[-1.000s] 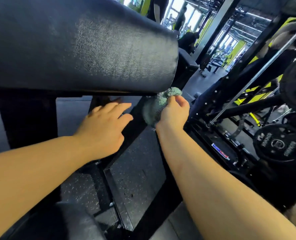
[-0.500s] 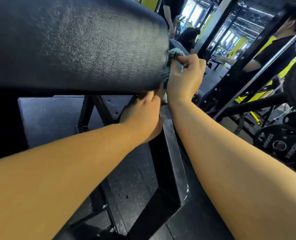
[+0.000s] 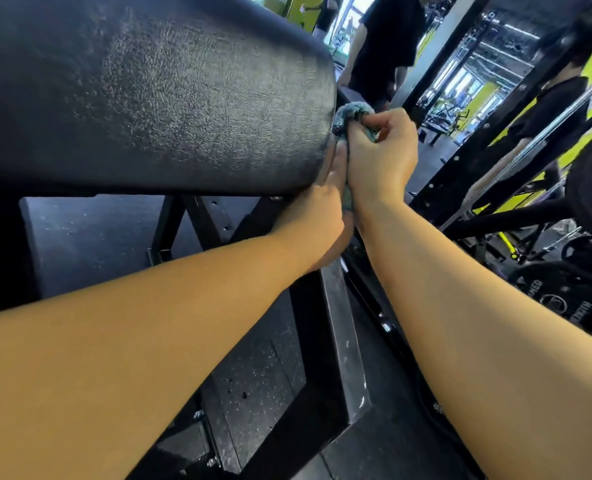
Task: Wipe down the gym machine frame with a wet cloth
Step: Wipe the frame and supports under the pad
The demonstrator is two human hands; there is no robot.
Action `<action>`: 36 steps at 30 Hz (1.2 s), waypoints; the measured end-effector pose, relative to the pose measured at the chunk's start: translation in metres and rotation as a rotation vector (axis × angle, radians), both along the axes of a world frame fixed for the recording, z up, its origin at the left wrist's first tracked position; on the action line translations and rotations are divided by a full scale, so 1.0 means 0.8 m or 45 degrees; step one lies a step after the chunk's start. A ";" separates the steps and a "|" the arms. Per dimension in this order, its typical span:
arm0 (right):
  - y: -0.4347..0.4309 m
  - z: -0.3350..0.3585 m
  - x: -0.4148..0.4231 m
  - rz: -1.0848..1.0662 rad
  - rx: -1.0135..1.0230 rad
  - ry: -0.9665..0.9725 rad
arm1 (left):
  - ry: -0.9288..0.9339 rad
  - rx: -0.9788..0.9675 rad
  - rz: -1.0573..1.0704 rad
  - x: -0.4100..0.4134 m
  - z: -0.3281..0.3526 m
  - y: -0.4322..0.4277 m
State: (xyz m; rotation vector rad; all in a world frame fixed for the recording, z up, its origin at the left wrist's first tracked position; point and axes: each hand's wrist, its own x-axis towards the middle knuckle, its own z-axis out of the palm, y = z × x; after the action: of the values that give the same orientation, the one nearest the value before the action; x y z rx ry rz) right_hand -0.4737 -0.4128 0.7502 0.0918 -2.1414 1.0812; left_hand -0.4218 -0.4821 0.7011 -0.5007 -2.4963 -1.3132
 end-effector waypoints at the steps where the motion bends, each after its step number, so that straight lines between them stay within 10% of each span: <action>1: 0.002 0.000 -0.001 0.010 -0.026 -0.014 | -0.015 0.052 -0.012 -0.001 0.000 0.001; 9: 0.036 -0.011 0.033 0.077 -0.067 -0.182 | -0.174 0.178 -0.093 0.010 0.001 0.008; 26: -0.008 0.065 -0.035 -0.104 1.070 -0.231 | -0.205 0.493 -0.035 -0.026 0.002 0.023; 36: 0.014 -0.004 0.003 -0.022 0.250 -0.035 | -0.395 0.401 0.040 -0.017 -0.016 0.017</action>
State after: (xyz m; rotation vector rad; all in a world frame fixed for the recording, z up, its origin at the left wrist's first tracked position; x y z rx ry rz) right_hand -0.4711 -0.4015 0.7469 0.1502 -2.2642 0.8645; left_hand -0.4353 -0.4686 0.6882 -0.1965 -2.4418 -1.8491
